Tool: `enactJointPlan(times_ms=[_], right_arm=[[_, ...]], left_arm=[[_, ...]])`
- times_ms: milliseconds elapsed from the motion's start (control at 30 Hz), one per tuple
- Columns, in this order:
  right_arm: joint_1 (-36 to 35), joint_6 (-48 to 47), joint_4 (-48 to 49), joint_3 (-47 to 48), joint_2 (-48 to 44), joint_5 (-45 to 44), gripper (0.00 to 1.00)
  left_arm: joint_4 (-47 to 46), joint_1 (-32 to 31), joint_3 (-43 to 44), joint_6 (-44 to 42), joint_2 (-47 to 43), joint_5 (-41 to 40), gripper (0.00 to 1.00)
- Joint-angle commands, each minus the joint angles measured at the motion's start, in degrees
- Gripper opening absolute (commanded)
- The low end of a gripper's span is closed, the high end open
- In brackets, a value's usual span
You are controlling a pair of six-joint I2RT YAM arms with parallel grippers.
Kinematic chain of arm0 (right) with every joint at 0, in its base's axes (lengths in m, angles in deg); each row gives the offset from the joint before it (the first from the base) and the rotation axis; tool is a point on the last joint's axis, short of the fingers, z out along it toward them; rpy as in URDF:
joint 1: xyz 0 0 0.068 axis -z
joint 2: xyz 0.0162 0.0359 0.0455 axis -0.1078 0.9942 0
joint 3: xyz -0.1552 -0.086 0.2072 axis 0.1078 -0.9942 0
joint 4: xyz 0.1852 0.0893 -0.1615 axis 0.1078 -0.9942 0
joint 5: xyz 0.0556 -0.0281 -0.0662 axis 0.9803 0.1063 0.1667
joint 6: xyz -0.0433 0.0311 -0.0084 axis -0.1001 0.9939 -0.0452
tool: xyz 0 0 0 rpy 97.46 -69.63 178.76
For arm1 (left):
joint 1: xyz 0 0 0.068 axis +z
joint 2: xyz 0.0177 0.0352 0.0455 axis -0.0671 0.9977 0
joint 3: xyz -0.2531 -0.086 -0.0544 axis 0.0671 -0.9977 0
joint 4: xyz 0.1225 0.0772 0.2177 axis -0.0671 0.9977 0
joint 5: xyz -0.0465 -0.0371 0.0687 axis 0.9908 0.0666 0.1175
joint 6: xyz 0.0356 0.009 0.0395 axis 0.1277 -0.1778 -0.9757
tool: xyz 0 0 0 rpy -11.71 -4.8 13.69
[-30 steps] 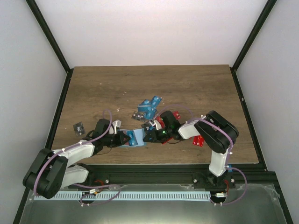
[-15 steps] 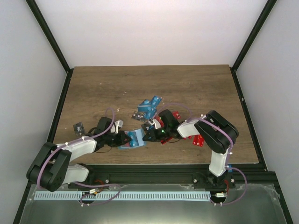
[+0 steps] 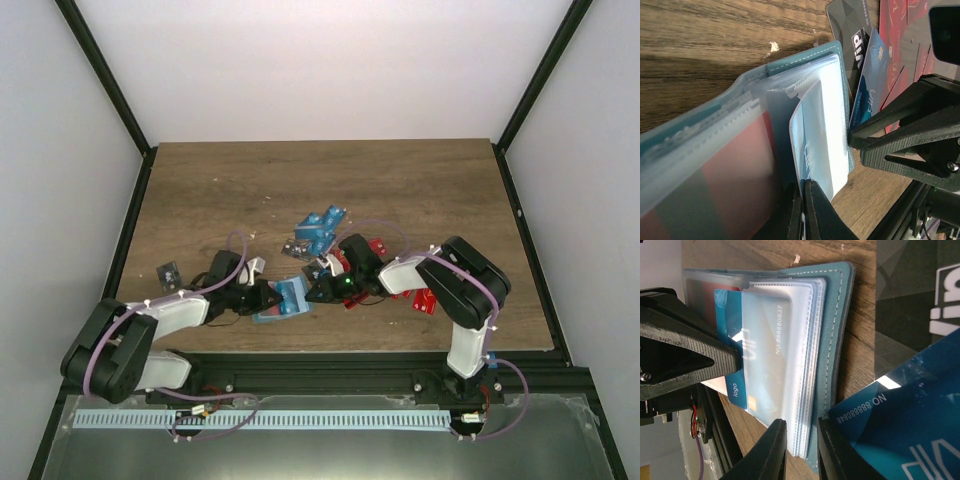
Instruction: Put the credit cards into the card holder
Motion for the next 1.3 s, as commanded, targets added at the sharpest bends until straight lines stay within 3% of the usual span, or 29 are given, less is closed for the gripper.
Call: enactJointPlan(times_ms=[0,567,733,1133,1267], right_arm=[[0.31,-0.38,-0.45,0.53,2.69,-4.95,0.2],[0.29,-0.18,-0.38,0.35,2.83,-4.37,0.19],[0.3,-0.26,-1.3,-0.22,0.91,-4.99,0.19],[0.3,-0.7,-2.99,0.37,-2.63,-5.42,0.21],[0.33,-0.95,-3.36,0.37,-4.24,-4.49,0.22]], left_arm=[[-1.51,-0.9,-1.32,1.03,2.76,0.09,0.04],[-6.78,-3.68,-0.52,4.74,7.12,-0.45,0.04],[1.2,-4.49,1.25,3.35,2.84,-4.32,0.04],[16.13,-4.73,4.76,-1.32,-5.65,-7.59,0.41],[18.93,-4.83,6.14,-1.93,-8.13,-9.57,0.45]])
